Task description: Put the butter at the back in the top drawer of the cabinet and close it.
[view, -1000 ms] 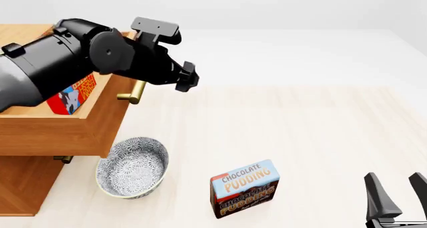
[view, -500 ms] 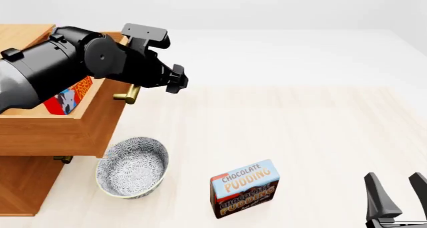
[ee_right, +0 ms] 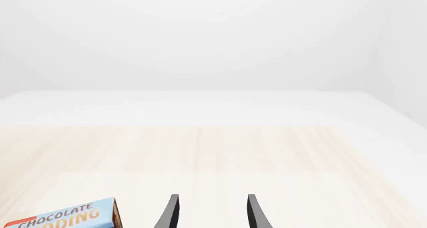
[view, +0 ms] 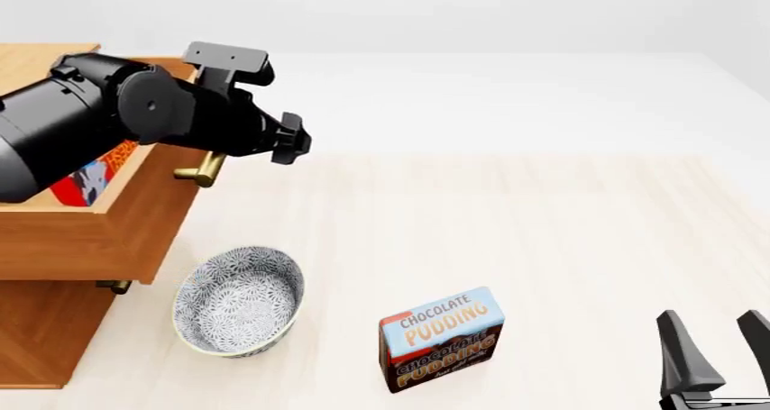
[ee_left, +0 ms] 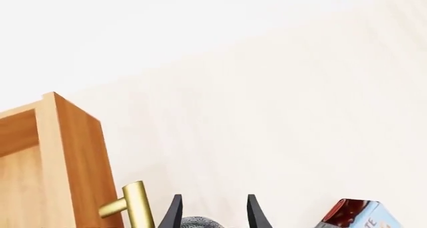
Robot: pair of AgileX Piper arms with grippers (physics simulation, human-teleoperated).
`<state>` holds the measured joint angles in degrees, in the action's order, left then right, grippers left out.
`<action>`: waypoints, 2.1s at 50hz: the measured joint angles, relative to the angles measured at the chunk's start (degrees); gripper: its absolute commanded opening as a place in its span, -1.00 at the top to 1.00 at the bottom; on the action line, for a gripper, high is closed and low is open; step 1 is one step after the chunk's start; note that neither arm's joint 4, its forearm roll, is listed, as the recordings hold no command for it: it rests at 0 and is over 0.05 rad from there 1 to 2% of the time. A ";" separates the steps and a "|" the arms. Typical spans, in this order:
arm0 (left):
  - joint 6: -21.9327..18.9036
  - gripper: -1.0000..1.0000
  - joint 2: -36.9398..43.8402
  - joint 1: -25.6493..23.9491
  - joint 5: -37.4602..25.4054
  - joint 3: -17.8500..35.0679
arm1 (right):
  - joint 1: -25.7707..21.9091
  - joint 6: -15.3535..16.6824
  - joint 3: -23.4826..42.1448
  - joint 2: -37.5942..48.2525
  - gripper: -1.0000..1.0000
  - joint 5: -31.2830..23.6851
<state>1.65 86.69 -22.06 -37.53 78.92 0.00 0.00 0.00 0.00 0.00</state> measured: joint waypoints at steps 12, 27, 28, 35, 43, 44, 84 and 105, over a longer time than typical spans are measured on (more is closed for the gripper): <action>-0.29 -1.00 -1.20 2.62 0.59 -1.53 | 0.00 0.00 0.00 0.00 -1.00 0.00; -0.93 -1.00 -2.37 5.88 0.94 -3.01 | 0.00 0.00 0.00 0.00 -1.00 0.00; -0.97 -1.00 -2.45 6.12 0.97 -3.12 | 0.00 0.00 0.00 0.00 -1.00 0.00; -1.34 -1.00 -2.92 7.74 1.25 -3.80 | 0.00 0.00 0.00 0.00 -1.00 0.00; -1.80 -1.00 -3.42 9.71 1.69 -4.61 | 0.00 0.00 0.00 0.00 -1.00 0.00; -1.83 -1.00 -3.48 9.90 1.76 -4.71 | 0.00 0.00 0.00 0.00 -1.00 0.00; -3.95 -1.00 -5.96 18.14 2.04 -10.00 | 0.00 0.00 0.00 0.00 -1.00 0.00; -4.31 -1.00 -8.48 21.92 2.41 -12.05 | 0.00 0.00 0.00 0.00 -1.00 0.00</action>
<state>-2.65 78.21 -0.14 -35.12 66.87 0.00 0.00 0.00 0.00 0.00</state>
